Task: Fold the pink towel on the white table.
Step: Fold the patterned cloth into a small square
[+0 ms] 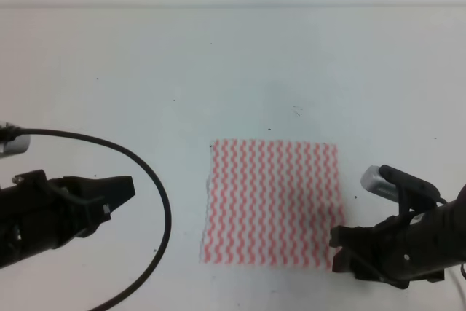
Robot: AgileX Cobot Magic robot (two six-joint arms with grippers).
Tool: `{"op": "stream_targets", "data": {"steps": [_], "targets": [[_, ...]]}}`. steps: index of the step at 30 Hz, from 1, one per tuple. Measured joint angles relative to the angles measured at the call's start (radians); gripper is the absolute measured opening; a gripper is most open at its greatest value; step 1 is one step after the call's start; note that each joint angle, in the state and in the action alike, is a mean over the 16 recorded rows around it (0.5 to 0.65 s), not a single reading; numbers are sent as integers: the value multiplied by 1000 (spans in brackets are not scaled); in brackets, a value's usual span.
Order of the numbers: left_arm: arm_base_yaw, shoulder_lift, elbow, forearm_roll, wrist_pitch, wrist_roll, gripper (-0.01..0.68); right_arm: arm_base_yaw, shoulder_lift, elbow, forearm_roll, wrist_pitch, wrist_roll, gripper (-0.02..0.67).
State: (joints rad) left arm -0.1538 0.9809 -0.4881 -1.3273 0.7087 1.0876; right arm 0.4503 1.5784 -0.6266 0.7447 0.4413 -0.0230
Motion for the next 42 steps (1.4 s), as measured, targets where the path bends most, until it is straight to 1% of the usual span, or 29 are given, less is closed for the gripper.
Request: {"op": "stream_targets", "data": {"steps": [11, 19, 23, 35, 42], "targets": [[0, 1, 0, 3, -3, 0, -3, 0, 16, -1, 120, -9, -103, 286], [0, 1, 0, 4, 2, 0, -3, 0, 22, 2, 128, -53, -113, 282], [0, 1, 0, 5, 4, 0, -3, 0, 23, 4, 125, -75, -112, 260], [0, 0, 0, 3, 7, 0, -3, 0, 27, 3, 125, -96, -112, 151], [0, 0, 0, 3, 8, 0, -3, 0, 44, 3, 125, -91, -111, 133]]}}
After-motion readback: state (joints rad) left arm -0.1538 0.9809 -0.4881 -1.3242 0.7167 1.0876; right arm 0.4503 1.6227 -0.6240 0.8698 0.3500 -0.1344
